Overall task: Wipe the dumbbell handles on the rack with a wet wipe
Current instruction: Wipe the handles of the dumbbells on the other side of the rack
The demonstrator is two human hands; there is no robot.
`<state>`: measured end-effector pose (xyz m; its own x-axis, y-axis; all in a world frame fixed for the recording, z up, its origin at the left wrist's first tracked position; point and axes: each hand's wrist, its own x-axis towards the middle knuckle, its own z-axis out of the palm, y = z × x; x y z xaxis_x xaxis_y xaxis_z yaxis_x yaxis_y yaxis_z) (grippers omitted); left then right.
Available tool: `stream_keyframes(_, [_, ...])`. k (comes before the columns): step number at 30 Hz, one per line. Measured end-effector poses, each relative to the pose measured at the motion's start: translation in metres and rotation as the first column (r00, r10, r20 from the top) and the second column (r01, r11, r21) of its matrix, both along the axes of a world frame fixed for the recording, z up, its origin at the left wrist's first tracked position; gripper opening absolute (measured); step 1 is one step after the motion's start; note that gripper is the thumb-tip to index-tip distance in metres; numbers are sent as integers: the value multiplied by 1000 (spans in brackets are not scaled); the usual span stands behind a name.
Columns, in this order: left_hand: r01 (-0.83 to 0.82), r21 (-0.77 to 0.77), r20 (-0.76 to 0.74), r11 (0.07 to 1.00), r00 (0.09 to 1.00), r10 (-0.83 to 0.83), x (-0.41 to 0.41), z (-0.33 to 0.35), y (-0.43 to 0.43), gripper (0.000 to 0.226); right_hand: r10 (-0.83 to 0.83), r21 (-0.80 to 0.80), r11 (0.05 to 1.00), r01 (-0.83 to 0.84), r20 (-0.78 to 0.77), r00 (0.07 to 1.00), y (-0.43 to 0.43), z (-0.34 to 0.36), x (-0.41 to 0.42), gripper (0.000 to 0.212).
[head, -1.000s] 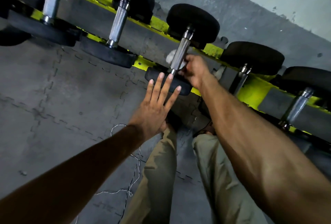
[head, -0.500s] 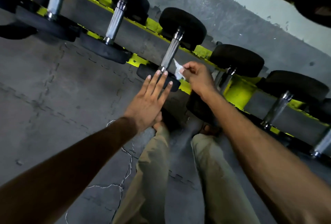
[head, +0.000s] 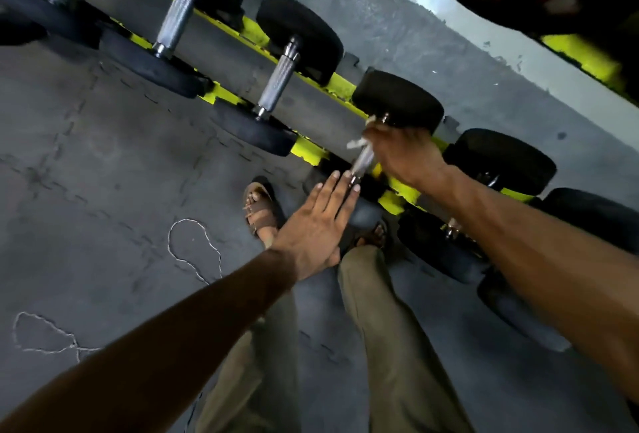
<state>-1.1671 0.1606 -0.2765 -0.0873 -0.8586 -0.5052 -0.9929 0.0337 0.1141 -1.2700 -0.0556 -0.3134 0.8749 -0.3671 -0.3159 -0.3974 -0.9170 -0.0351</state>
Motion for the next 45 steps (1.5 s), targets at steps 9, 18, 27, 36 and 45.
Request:
stream_keyframes(9, [-87, 12, 31, 996, 996, 86, -16, 1, 1, 120, 41, 203, 979, -6, -170, 985, 5, 19, 23, 22])
stream_keyframes(18, [-81, -30, 12, 996, 997, 81, -17, -4, 8, 116, 142, 292, 956, -39, -341, 929, -6, 4, 46, 19])
stream_keyframes(27, [-78, -28, -30, 997, 997, 77, -12, -4, 11, 112, 81, 297, 955, -19, -198, 977, 14, 2, 33, 15])
stream_keyframes(36, [-61, -14, -96, 998, 994, 59, -1, -2, 15, 117, -277, 411, 881, 234, 47, 960, 49, -9, -7, 13])
stream_keyframes(45, [-47, -76, -9, 996, 999, 47, 3, -6, 20, 116, -859, 641, 260, 722, -187, 476, 74, -45, -20, 12])
